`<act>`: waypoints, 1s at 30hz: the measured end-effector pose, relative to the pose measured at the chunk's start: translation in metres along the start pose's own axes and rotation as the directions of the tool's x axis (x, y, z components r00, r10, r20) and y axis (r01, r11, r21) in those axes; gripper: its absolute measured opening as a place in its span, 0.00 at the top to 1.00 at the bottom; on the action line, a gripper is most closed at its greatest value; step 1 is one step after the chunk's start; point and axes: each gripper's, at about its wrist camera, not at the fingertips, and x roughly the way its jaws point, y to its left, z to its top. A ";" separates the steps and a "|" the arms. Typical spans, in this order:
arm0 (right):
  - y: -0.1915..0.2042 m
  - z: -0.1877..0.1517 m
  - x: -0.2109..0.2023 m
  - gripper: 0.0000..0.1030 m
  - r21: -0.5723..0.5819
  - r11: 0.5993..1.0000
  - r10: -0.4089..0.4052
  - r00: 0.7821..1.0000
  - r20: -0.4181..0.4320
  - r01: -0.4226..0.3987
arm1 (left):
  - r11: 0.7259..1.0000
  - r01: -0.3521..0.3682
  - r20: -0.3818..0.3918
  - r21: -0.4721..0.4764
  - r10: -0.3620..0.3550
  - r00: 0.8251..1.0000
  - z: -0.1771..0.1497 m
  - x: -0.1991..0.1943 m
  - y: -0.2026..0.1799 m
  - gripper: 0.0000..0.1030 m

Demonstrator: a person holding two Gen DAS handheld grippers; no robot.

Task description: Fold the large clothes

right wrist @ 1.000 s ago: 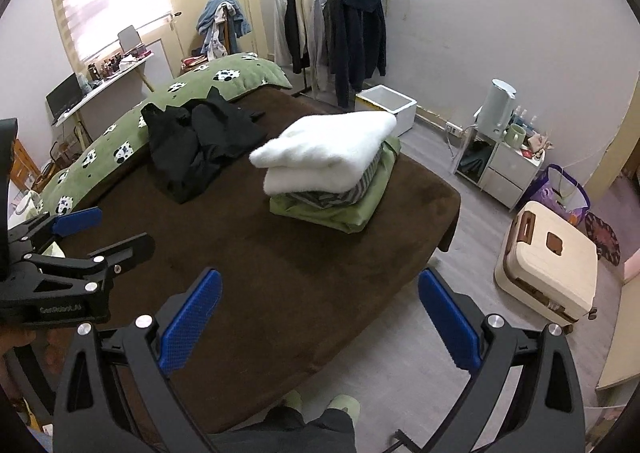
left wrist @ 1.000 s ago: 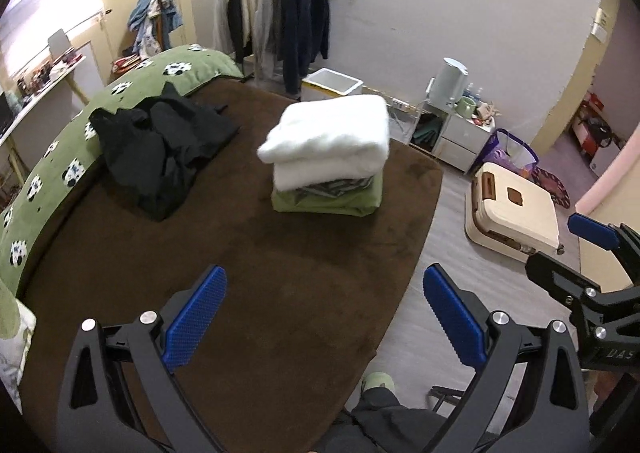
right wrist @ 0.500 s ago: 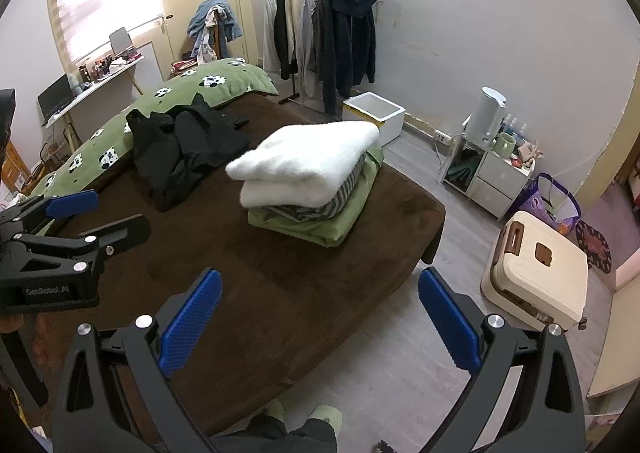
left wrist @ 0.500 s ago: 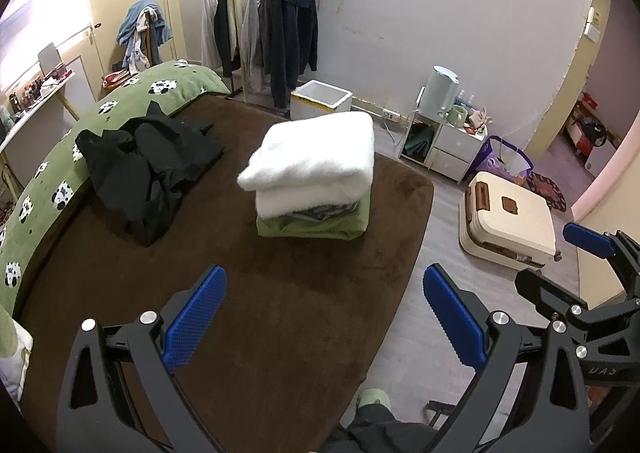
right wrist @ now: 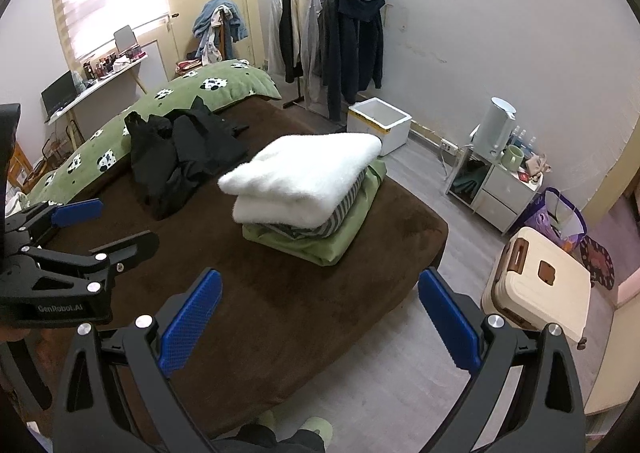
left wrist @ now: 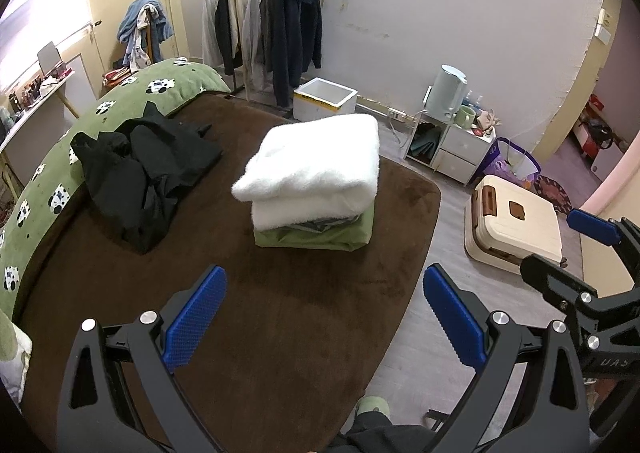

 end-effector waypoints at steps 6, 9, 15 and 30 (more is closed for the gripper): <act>-0.004 0.008 0.009 0.06 -0.014 1.000 0.007 1.000 -0.008 -0.007 | 1.000 -0.004 -0.013 -0.011 0.004 1.000 0.006 0.008 0.000 0.06; -0.005 0.007 0.009 0.06 -0.012 1.000 0.009 1.000 -0.007 -0.009 | 1.000 -0.007 -0.016 -0.006 0.007 1.000 0.008 0.010 -0.001 0.06; -0.006 0.008 0.010 0.06 -0.009 1.000 0.011 1.000 -0.009 -0.011 | 1.000 -0.004 -0.019 -0.002 0.004 1.000 0.007 0.009 -0.002 0.06; -0.001 0.004 0.015 0.06 -0.015 1.000 0.009 1.000 -0.019 -0.010 | 1.000 -0.019 -0.022 -0.012 0.019 1.000 0.005 0.014 -0.003 0.06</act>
